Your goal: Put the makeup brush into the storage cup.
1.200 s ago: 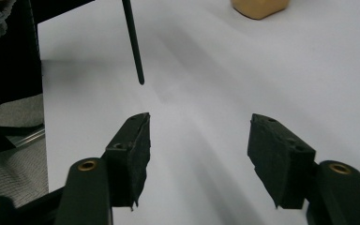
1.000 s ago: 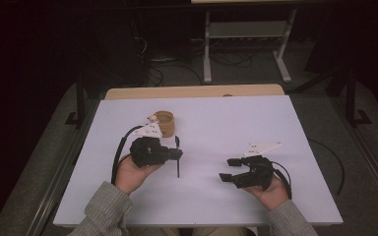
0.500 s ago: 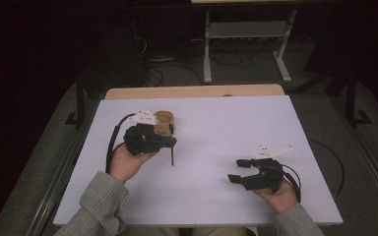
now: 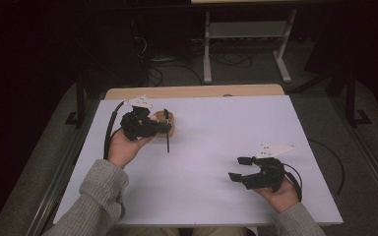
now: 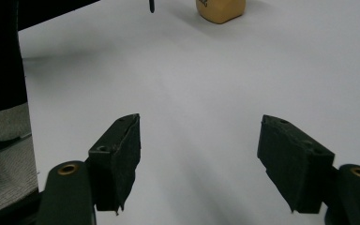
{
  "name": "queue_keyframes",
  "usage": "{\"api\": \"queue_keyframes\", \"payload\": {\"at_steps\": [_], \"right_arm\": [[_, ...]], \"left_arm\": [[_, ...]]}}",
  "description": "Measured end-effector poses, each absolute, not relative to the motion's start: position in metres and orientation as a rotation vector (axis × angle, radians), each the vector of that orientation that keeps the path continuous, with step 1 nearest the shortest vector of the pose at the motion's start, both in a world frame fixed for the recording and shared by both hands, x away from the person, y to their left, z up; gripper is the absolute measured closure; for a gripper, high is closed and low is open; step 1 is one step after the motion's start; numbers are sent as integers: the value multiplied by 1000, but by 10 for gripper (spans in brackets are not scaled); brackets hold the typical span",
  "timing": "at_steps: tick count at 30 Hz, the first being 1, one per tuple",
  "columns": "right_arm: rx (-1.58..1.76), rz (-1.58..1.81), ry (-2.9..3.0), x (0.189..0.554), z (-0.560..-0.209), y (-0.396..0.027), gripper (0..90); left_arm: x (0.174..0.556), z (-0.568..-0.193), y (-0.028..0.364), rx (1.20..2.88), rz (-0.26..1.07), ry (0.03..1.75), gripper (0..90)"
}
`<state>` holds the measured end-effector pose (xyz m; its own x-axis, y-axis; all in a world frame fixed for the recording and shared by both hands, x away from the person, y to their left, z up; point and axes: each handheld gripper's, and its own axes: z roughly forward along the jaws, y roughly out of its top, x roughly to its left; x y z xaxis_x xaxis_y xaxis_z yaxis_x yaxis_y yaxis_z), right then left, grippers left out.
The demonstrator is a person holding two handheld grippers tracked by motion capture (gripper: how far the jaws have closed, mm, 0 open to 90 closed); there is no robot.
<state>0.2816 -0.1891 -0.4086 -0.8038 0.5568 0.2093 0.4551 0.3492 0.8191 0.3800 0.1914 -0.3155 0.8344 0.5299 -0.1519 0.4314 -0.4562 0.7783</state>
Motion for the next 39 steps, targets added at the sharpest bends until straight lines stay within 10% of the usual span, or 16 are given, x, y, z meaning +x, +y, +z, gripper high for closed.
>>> {"api": "queue_keyframes", "payload": {"at_steps": [39], "right_arm": [[944,1442,2474,290,-411,-188,244]], "left_arm": [[454,-280,194,2062,258,879,851]]}}
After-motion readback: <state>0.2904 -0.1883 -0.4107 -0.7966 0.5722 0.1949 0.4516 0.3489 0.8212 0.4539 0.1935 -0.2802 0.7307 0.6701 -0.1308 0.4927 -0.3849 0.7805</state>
